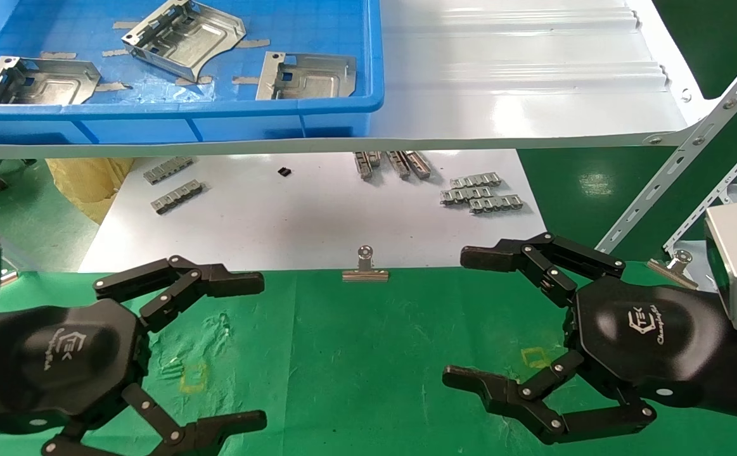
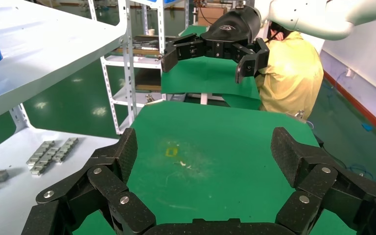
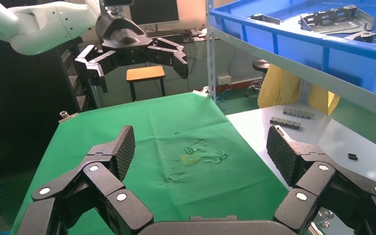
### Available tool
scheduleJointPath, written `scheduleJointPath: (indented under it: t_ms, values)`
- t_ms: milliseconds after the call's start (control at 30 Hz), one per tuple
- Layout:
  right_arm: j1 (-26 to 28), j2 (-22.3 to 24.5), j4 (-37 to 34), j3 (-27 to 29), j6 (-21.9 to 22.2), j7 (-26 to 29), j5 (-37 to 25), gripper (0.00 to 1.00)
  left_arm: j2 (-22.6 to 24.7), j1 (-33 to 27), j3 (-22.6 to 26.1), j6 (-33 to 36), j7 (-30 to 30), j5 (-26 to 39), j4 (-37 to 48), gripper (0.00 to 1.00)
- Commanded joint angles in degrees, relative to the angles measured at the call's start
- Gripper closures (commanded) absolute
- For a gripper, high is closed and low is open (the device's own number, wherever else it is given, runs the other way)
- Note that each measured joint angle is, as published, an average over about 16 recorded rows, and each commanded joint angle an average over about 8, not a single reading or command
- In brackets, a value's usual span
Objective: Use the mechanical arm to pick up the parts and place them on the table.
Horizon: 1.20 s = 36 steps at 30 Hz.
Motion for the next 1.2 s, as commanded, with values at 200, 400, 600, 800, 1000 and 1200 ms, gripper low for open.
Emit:
scheduleJointPath:
  t_ms: [200,400,600,800,1000,1200]
  values:
    - [0.0,0.0,0.0,0.0,0.0,0.0,0.0,0.0,0.0,0.0,0.0,0.0,0.0,0.0,0.0,0.0]
    - [0.0,0.0,0.0,0.0,0.0,0.0,0.0,0.0,0.0,0.0,0.0,0.0,0.0,0.0,0.0,0.0]
    - [0.0,0.0,0.0,0.0,0.0,0.0,0.0,0.0,0.0,0.0,0.0,0.0,0.0,0.0,0.0,0.0]
    - [0.0,0.0,0.0,0.0,0.0,0.0,0.0,0.0,0.0,0.0,0.0,0.0,0.0,0.0,0.0,0.0]
    - [0.0,0.0,0.0,0.0,0.0,0.0,0.0,0.0,0.0,0.0,0.0,0.0,0.0,0.0,0.0,0.0]
    - [0.0,0.0,0.0,0.0,0.0,0.0,0.0,0.0,0.0,0.0,0.0,0.0,0.0,0.0,0.0,0.0]
